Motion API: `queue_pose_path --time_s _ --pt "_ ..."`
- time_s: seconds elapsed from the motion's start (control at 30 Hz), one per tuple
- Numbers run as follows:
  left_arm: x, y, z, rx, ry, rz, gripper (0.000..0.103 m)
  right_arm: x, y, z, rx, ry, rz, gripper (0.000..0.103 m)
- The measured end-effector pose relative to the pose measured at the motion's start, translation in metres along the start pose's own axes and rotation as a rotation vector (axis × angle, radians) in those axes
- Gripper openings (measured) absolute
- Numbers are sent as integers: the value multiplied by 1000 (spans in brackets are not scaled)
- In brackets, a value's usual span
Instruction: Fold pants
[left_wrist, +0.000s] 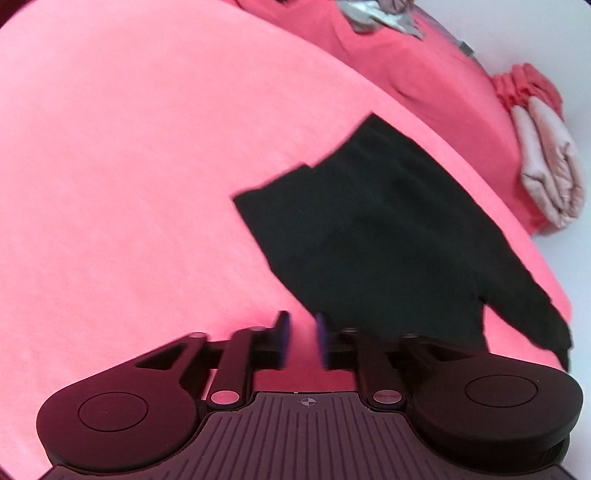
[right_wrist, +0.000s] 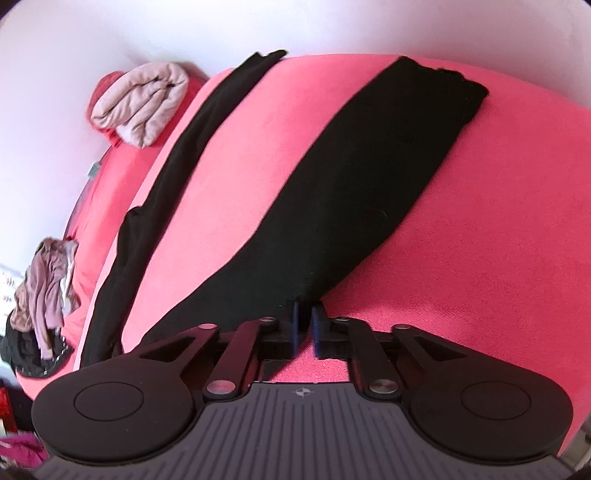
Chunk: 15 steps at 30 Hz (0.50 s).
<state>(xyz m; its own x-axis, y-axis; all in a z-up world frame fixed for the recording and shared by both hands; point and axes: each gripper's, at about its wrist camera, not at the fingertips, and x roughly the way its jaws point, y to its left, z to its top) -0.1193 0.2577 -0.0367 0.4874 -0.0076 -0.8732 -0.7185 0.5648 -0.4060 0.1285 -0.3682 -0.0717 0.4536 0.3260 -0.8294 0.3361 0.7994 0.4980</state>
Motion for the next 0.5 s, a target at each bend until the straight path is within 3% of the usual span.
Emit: queue_pose_path --time_s 0.03,0.07,0.2,0.3,0.5 --pt "5 3 0 -19 4 -13 102 -1 1 0 -5 -8 3 38" --pt "10 4 0 -36 9 -24 103 -3 3 0 -17 -18 -1 40" --pt "35 11 3 -126 42 -98 103 -11 6 1 -52 -52 -10 41" --pt "50 18 9 -218 55 -127 103 -17 -2 4 -34 -86 -28 49" --pt "58 18 21 -306 42 -177 103 -18 -29 24 20 -170 -122 58"
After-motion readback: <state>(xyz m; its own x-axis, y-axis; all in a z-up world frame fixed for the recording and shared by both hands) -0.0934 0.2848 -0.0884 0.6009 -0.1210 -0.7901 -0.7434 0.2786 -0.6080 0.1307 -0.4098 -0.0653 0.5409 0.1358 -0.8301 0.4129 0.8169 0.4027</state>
